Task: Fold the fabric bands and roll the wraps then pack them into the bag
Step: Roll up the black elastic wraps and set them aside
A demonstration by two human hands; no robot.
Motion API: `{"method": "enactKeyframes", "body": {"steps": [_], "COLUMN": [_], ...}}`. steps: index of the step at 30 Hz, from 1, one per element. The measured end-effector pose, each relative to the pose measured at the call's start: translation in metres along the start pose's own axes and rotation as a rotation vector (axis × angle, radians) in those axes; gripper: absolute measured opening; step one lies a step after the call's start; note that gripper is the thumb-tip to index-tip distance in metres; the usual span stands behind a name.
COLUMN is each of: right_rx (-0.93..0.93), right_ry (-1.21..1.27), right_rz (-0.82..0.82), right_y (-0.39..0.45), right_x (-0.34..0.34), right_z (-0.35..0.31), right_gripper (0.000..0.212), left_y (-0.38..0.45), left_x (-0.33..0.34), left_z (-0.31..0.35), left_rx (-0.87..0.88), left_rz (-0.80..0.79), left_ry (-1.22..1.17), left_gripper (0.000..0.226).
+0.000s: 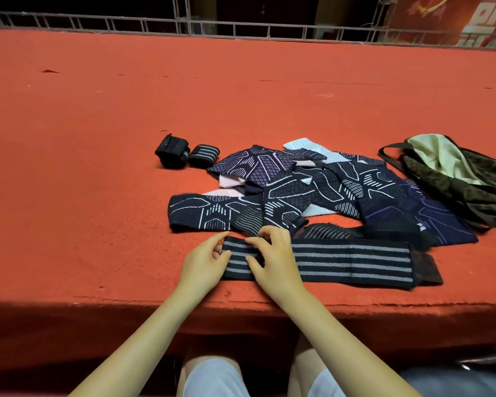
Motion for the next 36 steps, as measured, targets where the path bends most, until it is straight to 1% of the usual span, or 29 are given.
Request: {"method": "enactKeyframes", "body": {"steps": [1, 2, 4, 6, 8, 10, 11, 12, 15, 17, 18, 20, 23, 25, 28, 32, 34, 36], "right_rx": [-0.047, -0.086, -0.081, 0.033, 0.214, 0.373, 0.420, 0.440, 0.434, 0.405, 0.395, 0.400, 0.426, 0.431, 0.395, 0.329, 0.296, 0.221], "right_ry": [-0.004, 0.004, 0.043, 0.136, 0.282, 0.434, 0.466, 0.446, 0.230, 0.089, 0.062, 0.112, 0.270, 0.367, 0.427, 0.455, 0.446, 0.347], "right_rz": [0.001, -0.032, -0.150, -0.228, -0.274, -0.287, -0.281, -0.271, -0.265, -0.252, -0.244, -0.237, -0.231, -0.185, -0.120, -0.054, -0.032, -0.006], "right_y": [-0.001, -0.002, -0.005, -0.006, -0.003, 0.000, 0.000, 0.000, -0.005, -0.010, -0.013, -0.018, -0.026, -0.030, -0.035, -0.036, -0.036, -0.039], "right_x": [-0.002, -0.003, -0.008, -0.016, -0.025, -0.033, -0.036, -0.040, -0.049, -0.053, -0.054, -0.055, -0.053, -0.050, -0.044, -0.045, -0.046, -0.046], "right_z": [-0.002, -0.004, -0.010, -0.014, -0.013, -0.010, -0.007, -0.004, 0.007, 0.014, 0.017, 0.024, 0.032, 0.035, 0.035, 0.036, 0.035, 0.035], "right_gripper": [0.025, 0.022, 0.026, 0.034, 0.035, 0.034, 0.032, 0.030, 0.035, 0.042, 0.044, 0.050, 0.053, 0.052, 0.055, 0.056, 0.056, 0.048], "left_y": [0.000, -0.001, -0.005, -0.011, -0.016, -0.019, -0.019, -0.018, -0.018, -0.016, -0.015, -0.013, -0.013, -0.013, -0.013, -0.016, -0.017, -0.017], "left_x": [-0.001, -0.003, -0.008, -0.006, 0.003, 0.014, 0.017, 0.020, 0.027, 0.032, 0.033, 0.036, 0.040, 0.042, 0.043, 0.042, 0.041, 0.041], "left_z": [0.000, 0.002, 0.006, 0.013, 0.022, 0.024, 0.023, 0.022, 0.021, 0.022, 0.022, 0.026, 0.035, 0.036, 0.028, 0.028, 0.031, 0.032], "left_rx": [-0.020, -0.039, -0.056, -0.030, -0.008, 0.030, 0.066, 0.100, 0.135, 0.109, 0.088, 0.063, 0.083, 0.044, -0.011, 0.014, -0.005, -0.012], "left_rz": [0.024, 0.053, 0.101, 0.068, -0.028, -0.099, -0.121, -0.141, -0.162, -0.144, -0.145, -0.158, -0.183, -0.189, -0.194, -0.186, -0.171, -0.127], "left_ry": [-0.073, -0.181, -0.401, -0.515, -0.540, -0.423, -0.316, -0.223, -0.094, -0.038, -0.008, 0.073, 0.179, 0.109, -0.156, -0.356, -0.437, -0.484], "left_gripper": [0.042, 0.041, 0.038, 0.031, 0.028, 0.028, 0.029, 0.030, 0.035, 0.041, 0.047, 0.056, 0.055, 0.051, 0.050, 0.052, 0.051, 0.049]}}
Point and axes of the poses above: each hand's wrist, its own y-axis towards the middle knuckle, its own x-axis out of the palm, z = x × y, the point moved 1 cm from there along y, towards the middle knuckle, and after that the axes turned 10 degrees about -y, right-handed, at the moved point
